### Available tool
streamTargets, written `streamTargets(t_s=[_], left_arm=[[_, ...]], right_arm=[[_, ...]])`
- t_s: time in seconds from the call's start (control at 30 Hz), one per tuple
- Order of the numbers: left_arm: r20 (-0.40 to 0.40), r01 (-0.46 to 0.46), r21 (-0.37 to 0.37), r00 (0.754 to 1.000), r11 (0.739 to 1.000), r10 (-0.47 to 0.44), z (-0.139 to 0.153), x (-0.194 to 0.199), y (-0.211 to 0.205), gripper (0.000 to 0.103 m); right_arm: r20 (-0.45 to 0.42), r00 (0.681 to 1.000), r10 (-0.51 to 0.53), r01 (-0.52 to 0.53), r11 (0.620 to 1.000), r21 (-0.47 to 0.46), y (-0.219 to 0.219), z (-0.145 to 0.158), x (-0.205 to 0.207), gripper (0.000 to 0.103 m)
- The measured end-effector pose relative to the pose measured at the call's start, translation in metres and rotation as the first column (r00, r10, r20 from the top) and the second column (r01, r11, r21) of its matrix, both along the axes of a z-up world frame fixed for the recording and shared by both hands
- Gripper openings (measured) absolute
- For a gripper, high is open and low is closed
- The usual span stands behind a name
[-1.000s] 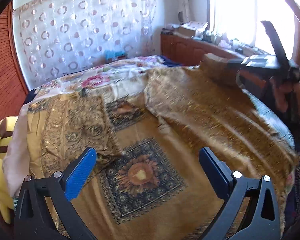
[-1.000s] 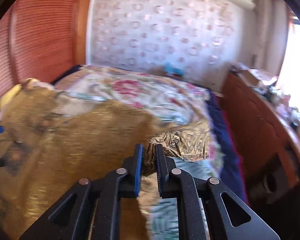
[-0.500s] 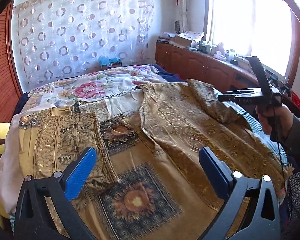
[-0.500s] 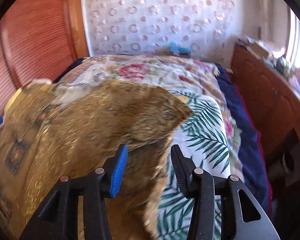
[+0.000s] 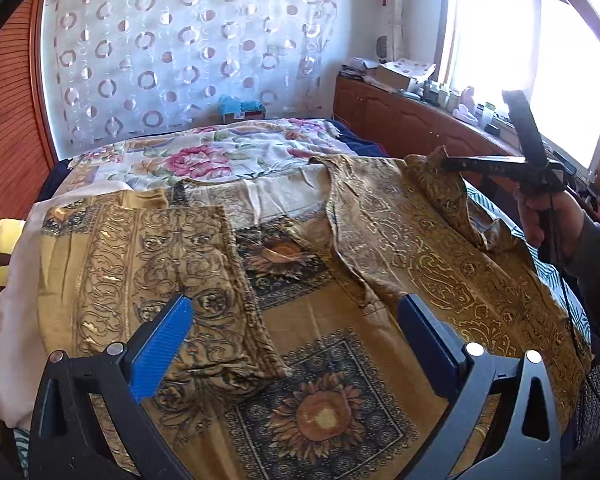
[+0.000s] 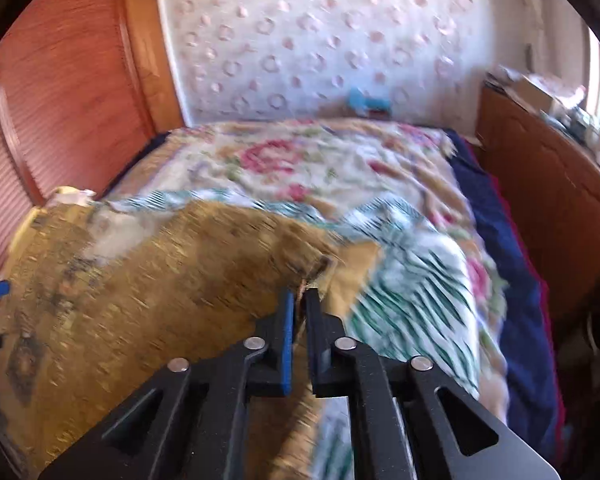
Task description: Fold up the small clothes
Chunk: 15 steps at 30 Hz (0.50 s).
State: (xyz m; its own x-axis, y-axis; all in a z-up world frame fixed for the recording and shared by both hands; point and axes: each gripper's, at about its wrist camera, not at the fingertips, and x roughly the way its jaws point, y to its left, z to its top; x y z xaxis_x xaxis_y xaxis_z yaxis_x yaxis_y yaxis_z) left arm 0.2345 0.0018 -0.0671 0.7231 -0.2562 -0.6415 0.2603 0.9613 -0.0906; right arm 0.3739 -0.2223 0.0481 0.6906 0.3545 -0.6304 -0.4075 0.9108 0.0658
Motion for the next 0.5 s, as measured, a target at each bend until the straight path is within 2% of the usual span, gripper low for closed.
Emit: streamTargets(t_s=[0.17, 0.2, 0.23, 0.3, 0.37, 0.43, 0.5], left_arm=[[0.004, -0.015, 0.002, 1.0, 1.0, 0.015, 0.001, 0.002, 0.007, 0.103], [0.007, -0.019, 0.003, 1.0, 1.0, 0.019, 0.002, 0.002, 0.008, 0.103], [0.009, -0.022, 0.005, 1.0, 1.0, 0.022, 0.002, 0.002, 0.009, 0.103], [0.015, -0.032, 0.007, 0.999, 0.999, 0.032, 0.004, 0.002, 0.013, 0.103], [0.02, -0.045, 0.005, 0.999, 0.999, 0.045, 0.005, 0.001, 0.019, 0.103], [0.021, -0.058, 0.0, 0.998, 0.998, 0.058, 0.005, 0.0, 0.025, 0.103], [0.028, -0.073, 0.004, 0.997, 0.997, 0.073, 0.007, 0.0, 0.031, 0.103]], right_arm=[[-0.008, 0.993, 0.12, -0.12, 0.993, 0.015, 0.027, 0.007, 0.004, 0.005], [-0.003, 0.991, 0.134, -0.134, 0.991, -0.003, 0.033, 0.008, 0.003, 0.01], [0.011, 0.993, 0.122, -0.121, 0.992, -0.025, 0.035, 0.007, 0.005, 0.021], [0.057, 0.996, 0.073, -0.07, 0.996, -0.06, 0.029, 0.009, 0.003, 0.033], [0.073, 0.996, 0.057, -0.055, 0.998, -0.037, 0.022, 0.011, -0.001, 0.038], [0.077, 0.996, 0.043, -0.041, 0.999, -0.034, 0.014, 0.008, -0.006, 0.052], [0.08, 0.997, -0.01, 0.016, 0.997, -0.076, 0.011, -0.001, -0.004, 0.053]])
